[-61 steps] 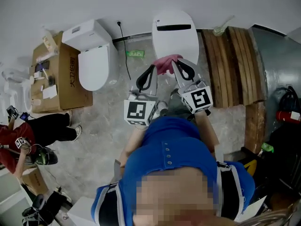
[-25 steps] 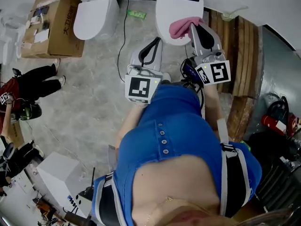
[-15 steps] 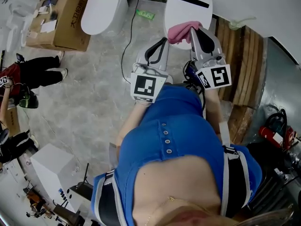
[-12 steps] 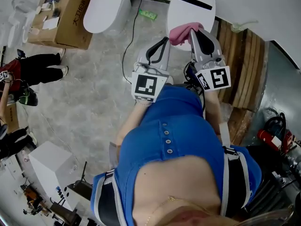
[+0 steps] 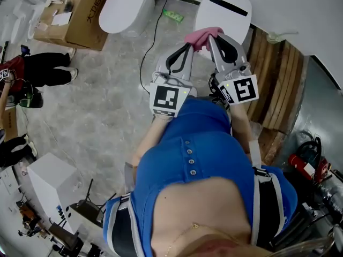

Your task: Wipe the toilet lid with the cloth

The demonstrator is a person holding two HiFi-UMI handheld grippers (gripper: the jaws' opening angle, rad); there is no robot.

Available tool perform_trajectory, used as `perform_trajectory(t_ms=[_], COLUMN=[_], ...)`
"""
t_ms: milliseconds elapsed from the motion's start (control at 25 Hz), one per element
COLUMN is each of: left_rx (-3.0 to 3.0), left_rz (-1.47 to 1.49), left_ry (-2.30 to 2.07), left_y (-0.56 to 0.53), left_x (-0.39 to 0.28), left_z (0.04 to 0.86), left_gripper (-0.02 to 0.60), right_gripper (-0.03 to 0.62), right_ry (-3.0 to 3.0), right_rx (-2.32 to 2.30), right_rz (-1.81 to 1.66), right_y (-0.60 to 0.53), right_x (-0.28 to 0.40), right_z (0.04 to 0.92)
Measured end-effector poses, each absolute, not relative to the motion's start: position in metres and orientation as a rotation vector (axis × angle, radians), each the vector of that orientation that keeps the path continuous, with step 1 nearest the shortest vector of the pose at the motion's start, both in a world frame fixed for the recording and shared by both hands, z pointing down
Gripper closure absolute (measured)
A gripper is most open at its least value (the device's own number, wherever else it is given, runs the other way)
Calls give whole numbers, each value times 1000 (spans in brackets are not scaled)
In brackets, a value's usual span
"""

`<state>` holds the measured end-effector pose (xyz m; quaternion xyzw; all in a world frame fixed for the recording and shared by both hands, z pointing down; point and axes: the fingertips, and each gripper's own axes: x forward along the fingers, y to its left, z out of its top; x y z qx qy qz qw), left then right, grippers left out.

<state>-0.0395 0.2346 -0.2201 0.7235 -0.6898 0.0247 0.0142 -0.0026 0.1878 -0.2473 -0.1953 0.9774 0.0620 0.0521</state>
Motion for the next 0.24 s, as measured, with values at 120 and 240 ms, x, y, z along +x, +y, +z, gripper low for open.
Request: perform_trajectory(t_ms=[120,240], left_rx=[2237,2225], left_rz=[81,84], left_ry=[-2158,-2166], left_y=[234,234], left_x=[-45,-52], left_z=[-217,-215], left_gripper=[580,580], right_gripper=[583,583], right_ry=[2985,2990], right_rx=[-569,-550], right_rz=[188,185], right_y=[189,190], right_x=[-11,-19], right_z=[-243,-242])
